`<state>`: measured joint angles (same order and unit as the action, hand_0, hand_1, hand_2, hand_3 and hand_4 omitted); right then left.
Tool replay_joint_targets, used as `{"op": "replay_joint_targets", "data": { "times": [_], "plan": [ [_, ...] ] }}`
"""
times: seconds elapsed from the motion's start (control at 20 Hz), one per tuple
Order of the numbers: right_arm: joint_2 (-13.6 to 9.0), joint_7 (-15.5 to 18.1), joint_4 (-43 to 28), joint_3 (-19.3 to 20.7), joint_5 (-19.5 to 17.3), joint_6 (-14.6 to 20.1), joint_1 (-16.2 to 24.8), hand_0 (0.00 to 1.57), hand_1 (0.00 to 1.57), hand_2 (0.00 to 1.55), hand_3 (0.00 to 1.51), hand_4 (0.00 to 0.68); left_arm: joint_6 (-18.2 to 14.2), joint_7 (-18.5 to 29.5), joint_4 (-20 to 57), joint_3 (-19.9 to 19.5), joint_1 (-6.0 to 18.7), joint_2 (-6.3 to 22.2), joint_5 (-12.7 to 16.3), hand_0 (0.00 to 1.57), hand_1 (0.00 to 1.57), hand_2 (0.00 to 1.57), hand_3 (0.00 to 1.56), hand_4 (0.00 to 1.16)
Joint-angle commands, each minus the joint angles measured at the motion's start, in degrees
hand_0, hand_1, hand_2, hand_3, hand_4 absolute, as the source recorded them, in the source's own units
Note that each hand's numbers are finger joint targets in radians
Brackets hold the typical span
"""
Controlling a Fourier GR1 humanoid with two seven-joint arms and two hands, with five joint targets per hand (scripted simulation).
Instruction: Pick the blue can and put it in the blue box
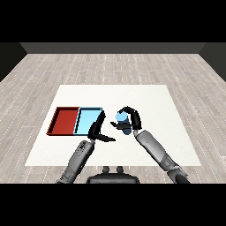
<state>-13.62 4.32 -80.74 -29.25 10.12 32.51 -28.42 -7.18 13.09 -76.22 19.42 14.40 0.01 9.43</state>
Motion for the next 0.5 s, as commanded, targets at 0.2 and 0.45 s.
{"op": "replay_joint_targets", "data": {
  "times": [0.2,0.45],
  "plan": [
    [5.59,-2.71,-0.26,4.83,-6.49,-4.89,-1.60,1.48,1.48,1.47,1.40,0.606,-1.01,-0.84,0.13,1.73,-1.07,0.01,1.73,0.00,0.00,0.00,0.00,0.00],
    [7.60,-1.85,-3.45,5.91,-8.55,-8.36,2.93,1.49,1.49,1.46,1.40,0.616,-0.68,-0.81,3.21,1.22,1.50,0.00,3.34,0.00,0.00,0.00,0.00,0.00]
  ]
}}
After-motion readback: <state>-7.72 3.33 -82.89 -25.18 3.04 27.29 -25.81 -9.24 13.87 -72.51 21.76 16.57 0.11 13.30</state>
